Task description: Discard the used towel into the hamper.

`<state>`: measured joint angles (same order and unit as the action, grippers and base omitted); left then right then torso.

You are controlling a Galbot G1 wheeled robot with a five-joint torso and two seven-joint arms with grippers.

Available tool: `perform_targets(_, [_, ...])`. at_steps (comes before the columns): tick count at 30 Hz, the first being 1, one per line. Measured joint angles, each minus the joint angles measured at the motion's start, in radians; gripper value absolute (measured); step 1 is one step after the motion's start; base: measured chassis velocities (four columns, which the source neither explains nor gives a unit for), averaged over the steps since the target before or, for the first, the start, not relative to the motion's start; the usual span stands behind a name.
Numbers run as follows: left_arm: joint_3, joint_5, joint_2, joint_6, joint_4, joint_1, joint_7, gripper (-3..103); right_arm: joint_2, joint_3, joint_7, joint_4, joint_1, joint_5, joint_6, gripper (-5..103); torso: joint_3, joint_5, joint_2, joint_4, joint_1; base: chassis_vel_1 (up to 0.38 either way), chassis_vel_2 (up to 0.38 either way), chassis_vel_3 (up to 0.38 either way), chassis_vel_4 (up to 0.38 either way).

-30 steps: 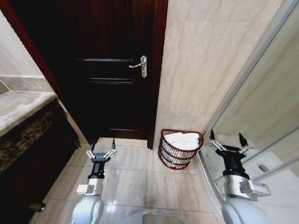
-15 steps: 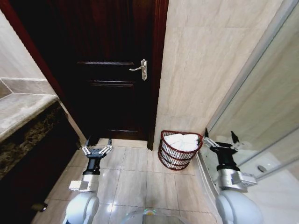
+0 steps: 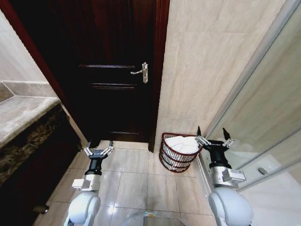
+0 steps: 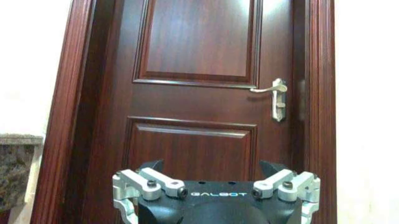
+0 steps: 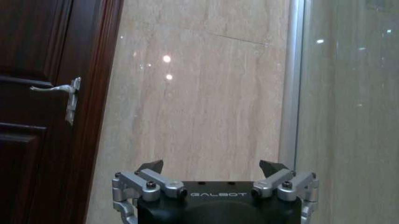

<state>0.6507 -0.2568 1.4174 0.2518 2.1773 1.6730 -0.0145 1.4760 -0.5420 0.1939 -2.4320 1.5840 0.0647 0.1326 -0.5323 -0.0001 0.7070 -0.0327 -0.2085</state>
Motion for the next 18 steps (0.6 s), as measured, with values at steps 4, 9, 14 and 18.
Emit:
perform_targets(4, [0.000,0.002,0.004,-0.002,-0.001,0.006,0.000,100,0.002,0.011,0.000,0.010,-0.002,0.008,-0.004,100,-0.009,0.0001,0.016,0.0000,-0.007,0.000,0.000,0.000,0.000])
perform_targets(9, [0.001,0.005,0.004,-0.004,-0.004,0.011,-0.001,100,0.013,0.028,-0.001,0.026,-0.005,0.032,-0.023,100,-0.022,0.0001,0.038,-0.0001,-0.016,0.000,0.000,0.000,0.000])
perform_targets(14, [0.001,0.003,-0.002,-0.009,-0.007,0.006,-0.003,100,0.017,0.048,-0.001,0.026,-0.009,0.045,-0.022,100,-0.037,0.0000,0.065,-0.0001,-0.028,0.050,0.053,-0.047,-0.044])
perform_targets(18, [0.005,-0.003,-0.004,-0.007,-0.014,0.005,-0.003,100,0.016,0.050,-0.001,0.024,-0.009,0.050,-0.020,100,-0.049,0.0000,0.085,-0.0001,-0.036,0.050,0.046,-0.060,-0.055])
